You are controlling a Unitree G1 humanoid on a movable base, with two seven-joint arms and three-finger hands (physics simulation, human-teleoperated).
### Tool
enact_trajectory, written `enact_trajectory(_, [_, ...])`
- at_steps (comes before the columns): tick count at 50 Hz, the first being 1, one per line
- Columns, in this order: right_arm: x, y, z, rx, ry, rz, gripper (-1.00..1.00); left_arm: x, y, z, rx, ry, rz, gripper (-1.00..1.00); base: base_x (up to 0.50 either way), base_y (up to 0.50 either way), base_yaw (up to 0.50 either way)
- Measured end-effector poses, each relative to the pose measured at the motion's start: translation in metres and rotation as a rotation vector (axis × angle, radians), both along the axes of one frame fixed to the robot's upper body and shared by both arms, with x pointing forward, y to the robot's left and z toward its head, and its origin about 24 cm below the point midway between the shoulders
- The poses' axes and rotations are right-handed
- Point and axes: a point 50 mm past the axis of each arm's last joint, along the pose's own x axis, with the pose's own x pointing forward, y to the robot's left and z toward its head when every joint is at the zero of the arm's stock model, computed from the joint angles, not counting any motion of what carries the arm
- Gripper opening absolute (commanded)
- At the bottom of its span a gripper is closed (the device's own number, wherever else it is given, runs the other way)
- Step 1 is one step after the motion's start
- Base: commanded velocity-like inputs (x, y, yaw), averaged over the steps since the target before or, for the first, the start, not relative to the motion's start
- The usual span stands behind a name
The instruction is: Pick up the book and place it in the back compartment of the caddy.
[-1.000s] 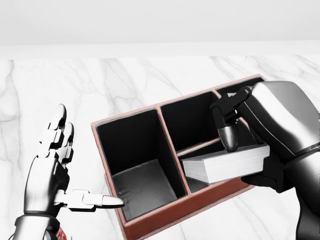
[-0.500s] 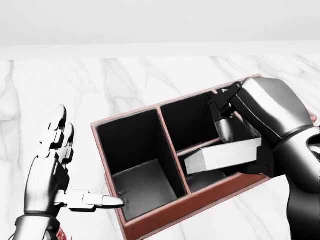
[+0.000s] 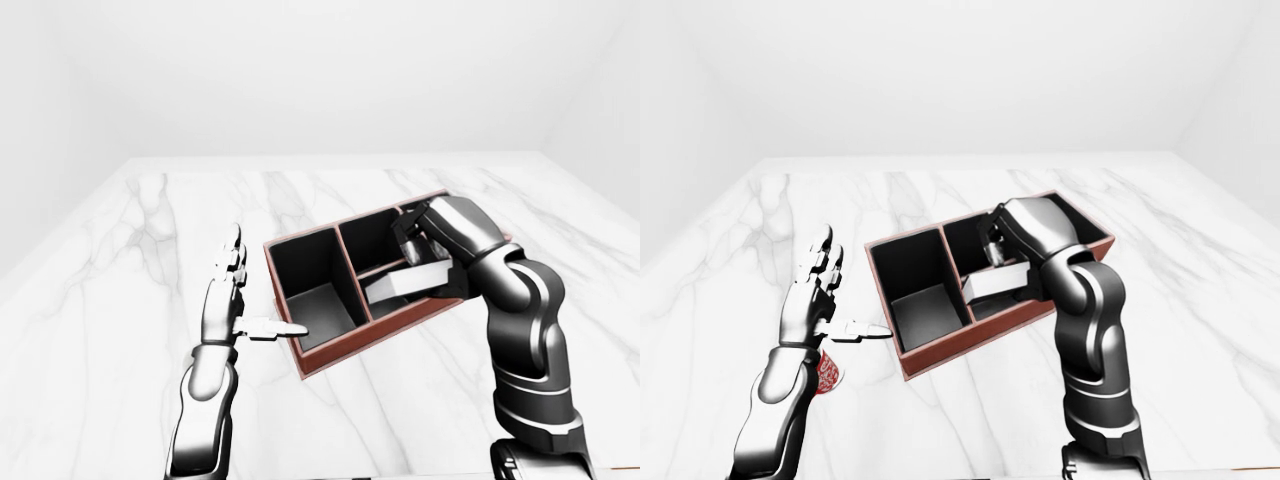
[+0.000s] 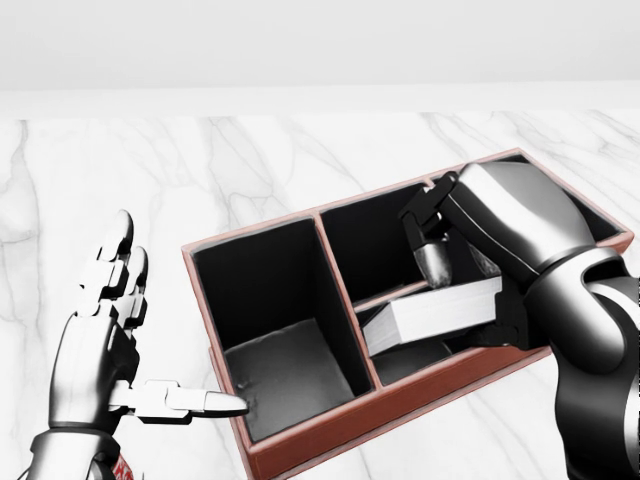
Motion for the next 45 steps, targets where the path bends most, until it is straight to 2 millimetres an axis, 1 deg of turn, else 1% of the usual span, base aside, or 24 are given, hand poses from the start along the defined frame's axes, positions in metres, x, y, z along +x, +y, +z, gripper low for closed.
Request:
enact_trajectory(13, [0.006, 0.003, -0.002, -0.012, 0.014, 0.013, -1.00, 0.001, 0.000, -0.001, 0.001, 0.003, 0.002, 1.00, 0.00, 0.00, 0.00])
enact_trajectory(26, [0.010, 0.007, 0.000, -0.025, 0.011, 0.024, -1.00, 0.000, 0.000, 0.000, 0.003, 0.001, 0.003, 1.00, 0.00, 0.00, 0.00])
enact_trajectory(45, [0.014, 0.003, 0.002, -0.040, 0.012, 0.015, -1.00, 0.001, 0.000, -0.002, 0.007, 0.010, 0.004, 1.00, 0.00, 0.00, 0.00])
